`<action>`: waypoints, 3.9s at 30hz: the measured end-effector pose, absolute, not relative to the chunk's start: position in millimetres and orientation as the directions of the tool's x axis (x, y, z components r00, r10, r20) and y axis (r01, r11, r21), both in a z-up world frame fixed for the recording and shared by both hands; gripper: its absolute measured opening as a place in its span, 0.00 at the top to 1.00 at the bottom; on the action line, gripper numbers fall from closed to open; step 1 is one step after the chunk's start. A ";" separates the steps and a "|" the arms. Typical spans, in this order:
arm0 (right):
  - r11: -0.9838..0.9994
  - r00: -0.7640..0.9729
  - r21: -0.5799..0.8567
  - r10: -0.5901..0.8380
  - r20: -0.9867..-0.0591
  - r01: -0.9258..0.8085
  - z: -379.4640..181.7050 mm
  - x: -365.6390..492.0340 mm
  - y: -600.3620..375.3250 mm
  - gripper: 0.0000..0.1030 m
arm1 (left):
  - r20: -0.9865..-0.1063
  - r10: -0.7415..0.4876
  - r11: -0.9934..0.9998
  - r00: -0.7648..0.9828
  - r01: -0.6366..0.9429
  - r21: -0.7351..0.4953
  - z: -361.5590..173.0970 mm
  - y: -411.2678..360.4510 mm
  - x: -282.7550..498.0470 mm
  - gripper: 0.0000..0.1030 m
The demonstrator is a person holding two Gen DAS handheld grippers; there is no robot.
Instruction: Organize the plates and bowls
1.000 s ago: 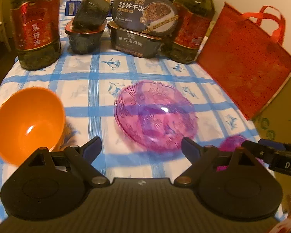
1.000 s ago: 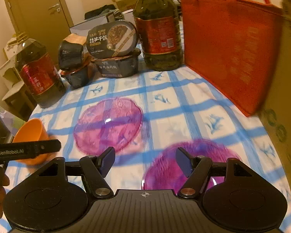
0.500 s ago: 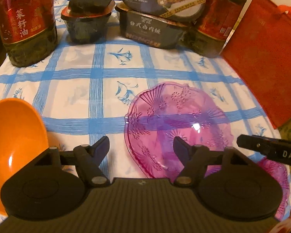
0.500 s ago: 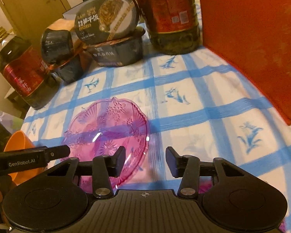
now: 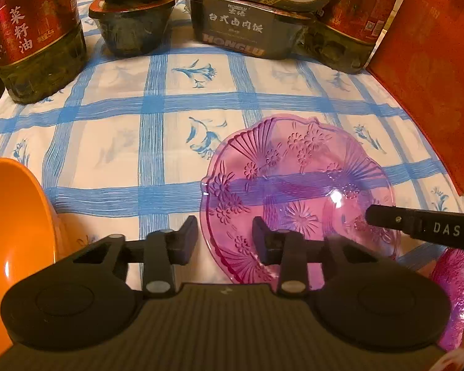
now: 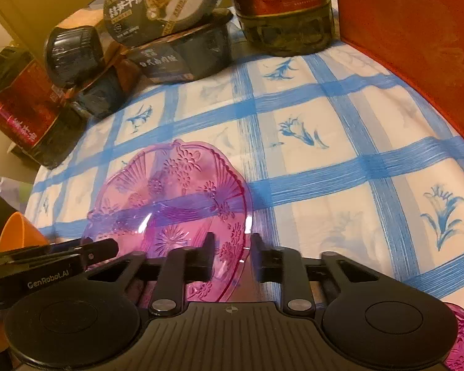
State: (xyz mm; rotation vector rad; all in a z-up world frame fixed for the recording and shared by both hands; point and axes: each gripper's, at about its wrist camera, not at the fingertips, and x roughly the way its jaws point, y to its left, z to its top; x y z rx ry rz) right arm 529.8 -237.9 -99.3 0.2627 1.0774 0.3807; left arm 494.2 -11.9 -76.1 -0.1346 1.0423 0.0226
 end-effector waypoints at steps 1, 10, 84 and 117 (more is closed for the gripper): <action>0.907 0.421 0.385 0.419 -0.804 -0.169 -99.5 529.6 -238.6 0.87 | -0.863 -0.040 0.992 0.504 -0.084 -0.095 -76.2 -12.4 494.2 0.73; 0.912 0.442 0.374 0.408 -0.799 -0.167 -87.0 517.3 -250.1 0.91 | -0.859 -0.049 0.992 0.510 -0.079 -0.103 -64.5 -15.9 485.5 0.86; 0.909 0.621 0.417 0.313 -0.719 0.025 15.3 143.6 -391.4 0.90 | -0.759 -0.289 0.957 0.584 0.194 -0.216 38.6 -138.9 183.1 0.88; 0.942 0.591 0.334 0.250 -0.767 0.034 -53.6 334.4 -421.2 0.90 | -0.815 -0.235 0.967 0.529 0.210 -0.143 -37.4 -192.9 367.1 0.87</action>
